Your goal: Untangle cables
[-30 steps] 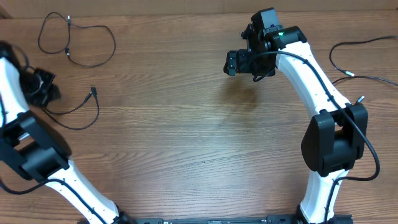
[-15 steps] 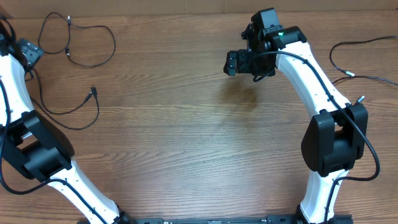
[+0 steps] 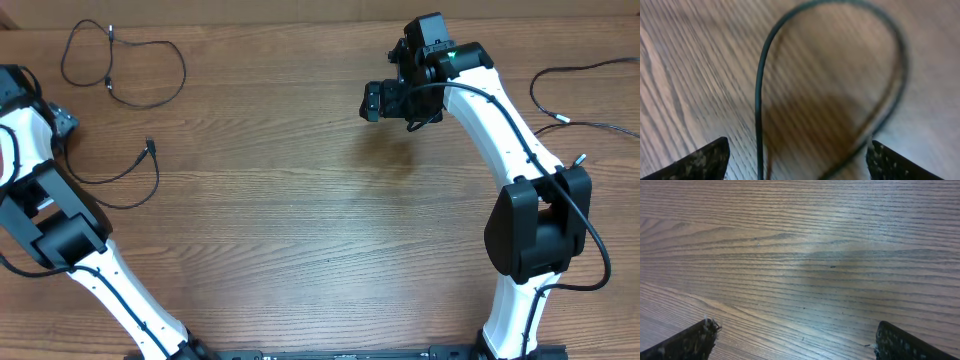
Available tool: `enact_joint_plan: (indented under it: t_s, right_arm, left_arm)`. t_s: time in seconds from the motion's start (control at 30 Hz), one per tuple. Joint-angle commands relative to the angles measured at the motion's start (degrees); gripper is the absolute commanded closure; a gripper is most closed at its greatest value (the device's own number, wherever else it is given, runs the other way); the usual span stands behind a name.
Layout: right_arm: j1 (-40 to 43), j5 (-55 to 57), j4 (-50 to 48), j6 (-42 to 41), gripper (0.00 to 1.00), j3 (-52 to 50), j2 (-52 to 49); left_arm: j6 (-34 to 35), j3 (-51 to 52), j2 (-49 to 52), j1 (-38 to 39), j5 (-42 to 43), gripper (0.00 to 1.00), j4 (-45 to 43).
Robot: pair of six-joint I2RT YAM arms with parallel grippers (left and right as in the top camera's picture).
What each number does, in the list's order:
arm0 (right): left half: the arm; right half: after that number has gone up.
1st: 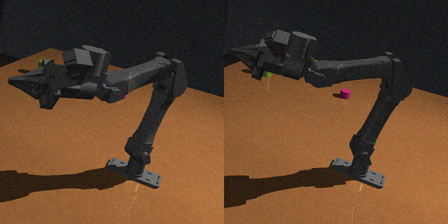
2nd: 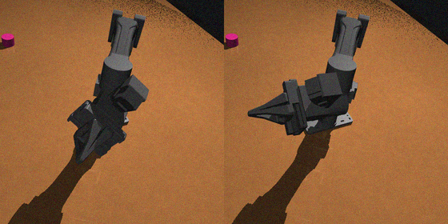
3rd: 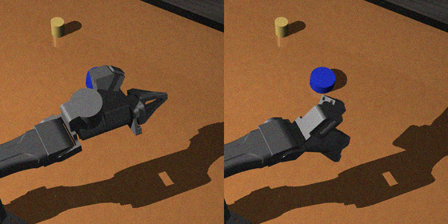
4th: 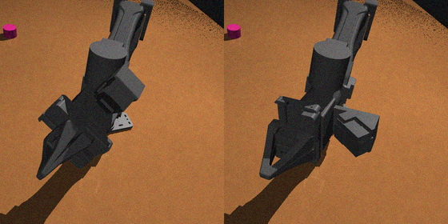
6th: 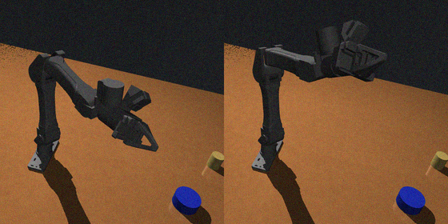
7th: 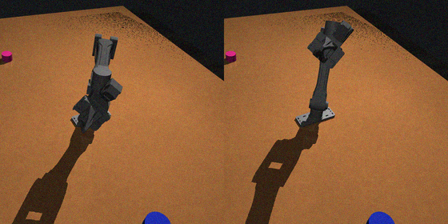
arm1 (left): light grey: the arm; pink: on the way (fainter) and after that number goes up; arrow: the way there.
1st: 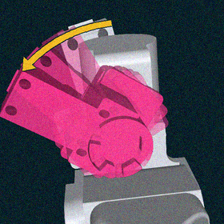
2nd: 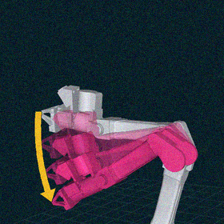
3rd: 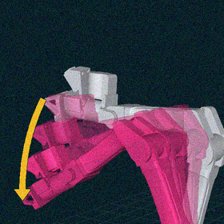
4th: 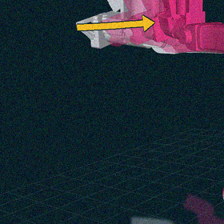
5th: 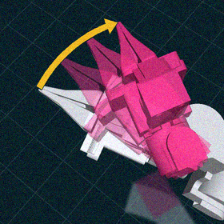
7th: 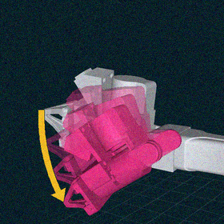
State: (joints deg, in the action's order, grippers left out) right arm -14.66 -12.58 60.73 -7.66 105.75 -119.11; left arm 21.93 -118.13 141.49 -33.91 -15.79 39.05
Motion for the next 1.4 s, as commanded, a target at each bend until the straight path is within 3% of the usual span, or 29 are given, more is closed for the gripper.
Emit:
enact_joint_plan:
  t_s: [0.0, 0.2, 0.37, 0.47, 0.63, 0.67, 0.73, 0.87, 0.93, 1.03, 1.1, 1.2, 1.37]
  right_arm:
    - [0.11, 0.55, -0.17, 0.26, 0.00, 0.37, 0.17]
    - [0.11, 0.55, -0.17, 0.26, 0.00, 0.37, 0.17]
    - [0.11, 0.55, -0.17, 0.26, 0.00, 0.37, 0.17]
    - [0.11, 0.55, -0.17, 0.26, 0.00, 0.37, 0.17]
    - [0.11, 0.55, -0.17, 0.28, 0.00, 0.37, 0.17]
    - [0.11, 0.55, -0.17, 0.26, 0.00, 0.37, 0.17]
    - [0.11, 0.55, -0.17, 0.26, 0.00, 0.37, 0.17]
    - [0.11, 0.55, -0.17, 0.26, 0.00, 0.37, 0.17]
    - [0.11, 0.55, -0.17, 0.26, 0.00, 0.37, 0.17]
    - [0.11, 0.55, -0.17, 0.26, 0.00, 0.37, 0.17]
    - [0.11, 0.55, -0.17, 0.26, 0.00, 0.37, 0.17]
    - [0.11, 0.55, -0.17, 0.26, 0.00, 0.37, 0.17]
    - [0.11, 0.55, -0.17, 0.26, 0.00, 0.37, 0.17]
  left_arm:
    - [-2.05, 0.35, 1.01, -0.96, -2.62, 0.14, 0.33]
    - [-2.01, 0.57, 1.27, -2.69, 0.90, 0.27, 0.98]
    - [-1.60, 0.92, 1.70, -4.09, 4.00, 0.24, 1.55]
    - [-1.66, 1.66, 1.90, -4.81, 5.01, 0.28, 1.31]
    - [-3.21, 1.73, 4.28, -5.35, 6.64, 0.56, 1.79]
    - [-3.61, 1.73, 4.94, -5.35, 6.67, 0.66, 2.08]
    - [-3.98, 1.73, 6.12, -5.25, 6.64, 0.96, 3.10]
    - [-3.87, 1.16, 4.92, -4.98, 6.82, 0.96, 7.19]
    - [-0.66, -0.26, 2.84, -4.72, 7.08, 0.96, 12.98]
    - [22.53, -1.07, -2.89, -4.63, 9.25, 0.96, 26.93]
    - [27.78, -1.07, -5.88, -4.35, 18.16, 0.96, 34.14]
    - [20.35, -1.07, -9.09, -2.47, 32.20, 0.96, 38.36]
    - [17.79, -1.07, -15.06, 4.24, 31.61, 0.96, 41.18]
